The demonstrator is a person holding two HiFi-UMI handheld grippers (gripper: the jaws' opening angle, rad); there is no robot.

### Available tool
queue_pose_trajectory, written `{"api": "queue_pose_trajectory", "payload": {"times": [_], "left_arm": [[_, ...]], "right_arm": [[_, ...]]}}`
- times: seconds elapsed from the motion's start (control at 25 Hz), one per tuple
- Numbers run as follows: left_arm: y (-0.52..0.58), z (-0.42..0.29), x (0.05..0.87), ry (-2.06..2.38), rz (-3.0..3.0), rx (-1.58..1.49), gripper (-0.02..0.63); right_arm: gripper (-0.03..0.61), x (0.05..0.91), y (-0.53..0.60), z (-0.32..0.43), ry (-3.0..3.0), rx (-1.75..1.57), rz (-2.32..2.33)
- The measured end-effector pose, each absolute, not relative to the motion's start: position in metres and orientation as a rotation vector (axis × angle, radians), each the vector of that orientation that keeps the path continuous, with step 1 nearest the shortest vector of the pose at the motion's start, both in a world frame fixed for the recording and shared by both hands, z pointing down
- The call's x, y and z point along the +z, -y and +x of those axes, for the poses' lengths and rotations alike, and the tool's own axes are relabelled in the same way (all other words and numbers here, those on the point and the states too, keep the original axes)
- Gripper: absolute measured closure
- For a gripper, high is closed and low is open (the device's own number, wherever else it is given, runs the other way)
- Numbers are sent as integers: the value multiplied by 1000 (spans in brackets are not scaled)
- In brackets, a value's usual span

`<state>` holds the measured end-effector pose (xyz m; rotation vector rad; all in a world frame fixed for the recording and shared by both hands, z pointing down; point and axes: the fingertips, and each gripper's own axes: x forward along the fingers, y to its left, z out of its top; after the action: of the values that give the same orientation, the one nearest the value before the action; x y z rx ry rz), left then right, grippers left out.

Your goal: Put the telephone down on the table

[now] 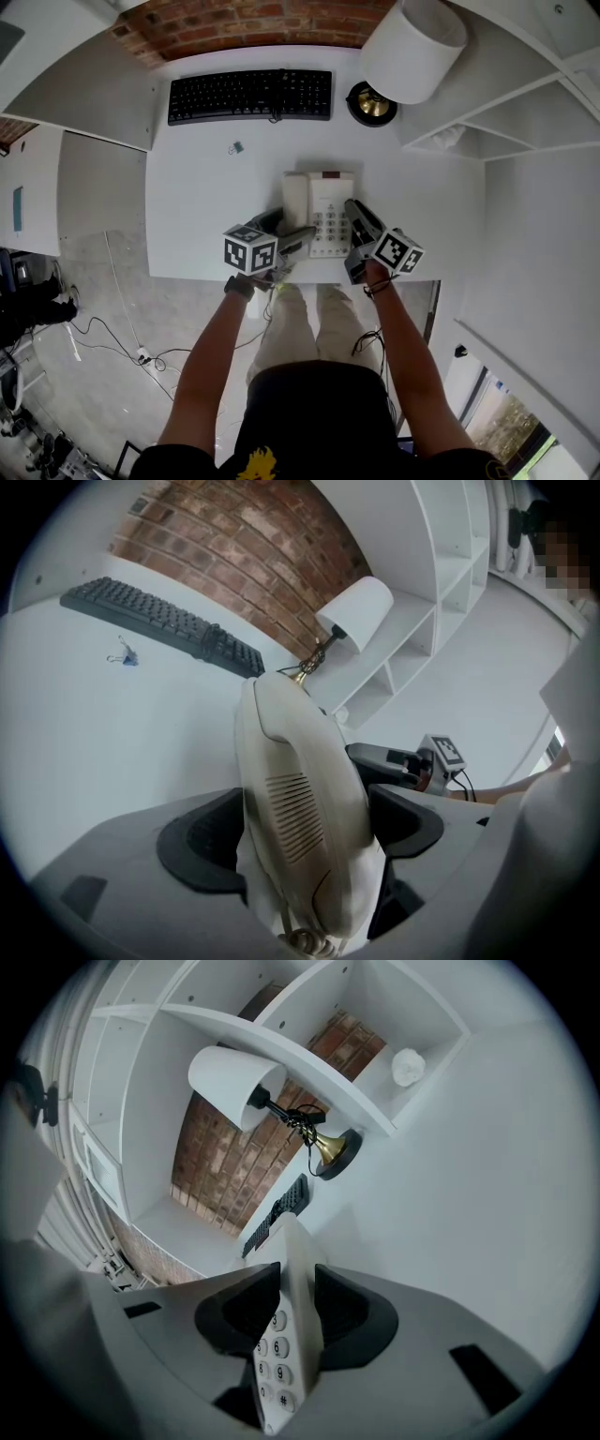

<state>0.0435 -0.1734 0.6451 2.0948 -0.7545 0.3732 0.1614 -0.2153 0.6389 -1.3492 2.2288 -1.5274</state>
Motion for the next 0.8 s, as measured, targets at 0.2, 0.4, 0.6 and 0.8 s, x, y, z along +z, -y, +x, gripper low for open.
{"api": "queue_pose_trajectory", "payload": {"times": [0.2, 0.4, 0.6, 0.8], "left_arm": [[170, 40, 648, 802, 2017, 375, 193], [167, 35, 651, 870, 1920, 414, 192], [163, 32, 651, 891, 1858, 428, 193], [162, 34, 645, 899, 1891, 512, 238]], "right_arm": [[466, 640, 214, 162, -2265, -1539, -1384], [479, 639, 215, 158, -2355, -1593, -1421], [480, 639, 213, 158, -2380, -1646, -1455], [483, 638, 211, 157, -2400, -1691, -1480]]}}
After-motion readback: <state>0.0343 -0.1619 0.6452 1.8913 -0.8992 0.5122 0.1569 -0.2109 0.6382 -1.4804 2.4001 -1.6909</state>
